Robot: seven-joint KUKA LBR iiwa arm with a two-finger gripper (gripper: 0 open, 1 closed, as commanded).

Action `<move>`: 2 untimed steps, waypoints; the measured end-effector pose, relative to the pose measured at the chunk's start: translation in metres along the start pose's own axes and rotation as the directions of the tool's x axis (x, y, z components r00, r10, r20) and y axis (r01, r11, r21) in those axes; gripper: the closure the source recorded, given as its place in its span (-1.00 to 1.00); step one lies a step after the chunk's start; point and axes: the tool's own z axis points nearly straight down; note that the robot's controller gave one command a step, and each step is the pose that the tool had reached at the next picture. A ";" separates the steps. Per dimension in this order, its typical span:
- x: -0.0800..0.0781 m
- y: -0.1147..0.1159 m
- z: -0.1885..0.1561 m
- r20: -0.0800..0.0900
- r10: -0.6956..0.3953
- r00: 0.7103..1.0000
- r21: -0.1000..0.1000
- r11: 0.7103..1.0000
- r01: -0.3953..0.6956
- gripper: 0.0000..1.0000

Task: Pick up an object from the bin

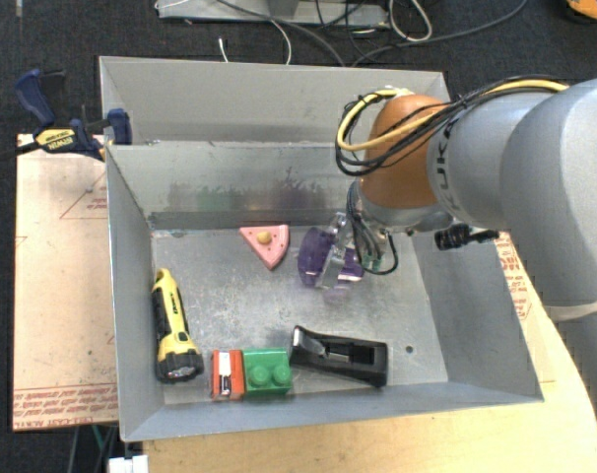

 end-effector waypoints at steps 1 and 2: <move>0.000 0.000 0.000 0.000 0.000 1.000 0.000 1.000 0.000 1.00; 0.003 -0.001 -0.014 -0.012 0.000 1.000 0.004 1.000 0.000 1.00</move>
Offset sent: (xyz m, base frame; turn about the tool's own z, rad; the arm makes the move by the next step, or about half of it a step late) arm 0.0001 0.0000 0.0788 -0.0001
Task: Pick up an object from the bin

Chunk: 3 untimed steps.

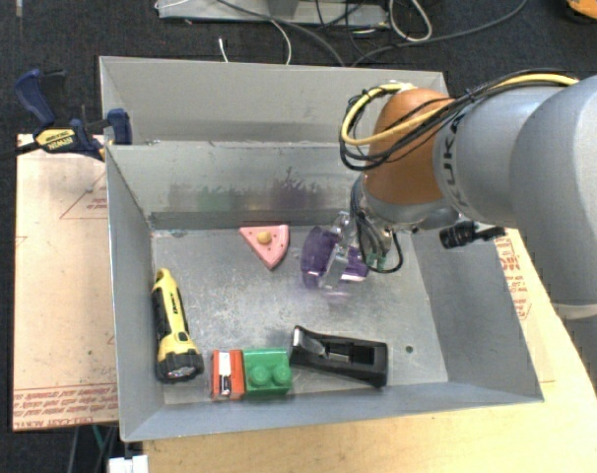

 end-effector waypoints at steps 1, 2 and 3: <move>-0.002 0.001 -0.037 0.007 0.000 1.000 -0.003 1.000 0.000 1.00; -0.004 0.001 -0.067 0.011 0.000 1.000 -0.004 1.000 0.001 1.00; -0.005 0.002 -0.081 0.014 -0.002 1.000 -0.006 1.000 0.002 1.00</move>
Offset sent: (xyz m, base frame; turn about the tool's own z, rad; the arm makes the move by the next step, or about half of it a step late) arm 0.0012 0.0000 0.0441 -0.0003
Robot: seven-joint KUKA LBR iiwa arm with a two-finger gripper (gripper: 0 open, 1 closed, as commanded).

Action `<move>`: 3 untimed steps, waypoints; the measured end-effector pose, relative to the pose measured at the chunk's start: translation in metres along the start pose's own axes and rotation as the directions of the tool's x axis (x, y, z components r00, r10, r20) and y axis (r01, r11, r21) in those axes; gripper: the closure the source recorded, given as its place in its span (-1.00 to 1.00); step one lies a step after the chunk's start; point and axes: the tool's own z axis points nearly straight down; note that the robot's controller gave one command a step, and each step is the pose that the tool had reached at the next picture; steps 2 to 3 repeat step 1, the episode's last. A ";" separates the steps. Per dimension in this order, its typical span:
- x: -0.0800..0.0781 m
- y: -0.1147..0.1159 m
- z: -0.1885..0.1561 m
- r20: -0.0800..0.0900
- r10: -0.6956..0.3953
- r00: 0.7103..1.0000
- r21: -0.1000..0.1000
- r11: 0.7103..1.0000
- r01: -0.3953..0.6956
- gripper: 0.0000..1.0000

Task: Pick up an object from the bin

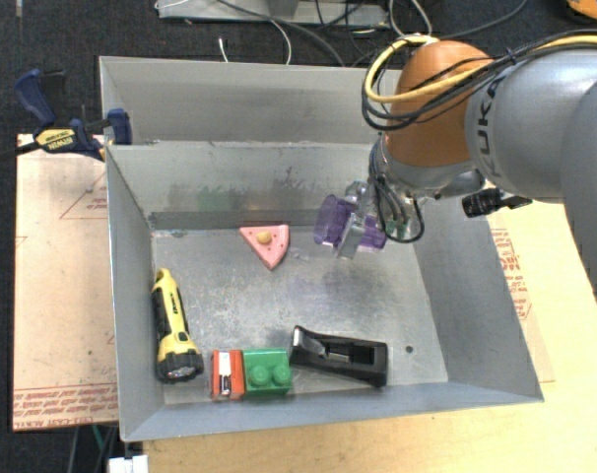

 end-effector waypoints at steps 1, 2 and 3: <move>-0.001 0.000 -0.006 0.003 -0.001 1.000 -0.001 1.000 0.001 1.00; -0.001 0.000 -0.006 0.003 -0.001 1.000 -0.001 1.000 0.001 1.00; -0.001 0.000 -0.006 0.003 -0.001 1.000 -0.001 1.000 0.001 1.00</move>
Offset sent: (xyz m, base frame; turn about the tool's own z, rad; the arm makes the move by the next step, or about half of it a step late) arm 0.0006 0.0000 0.0077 -0.0005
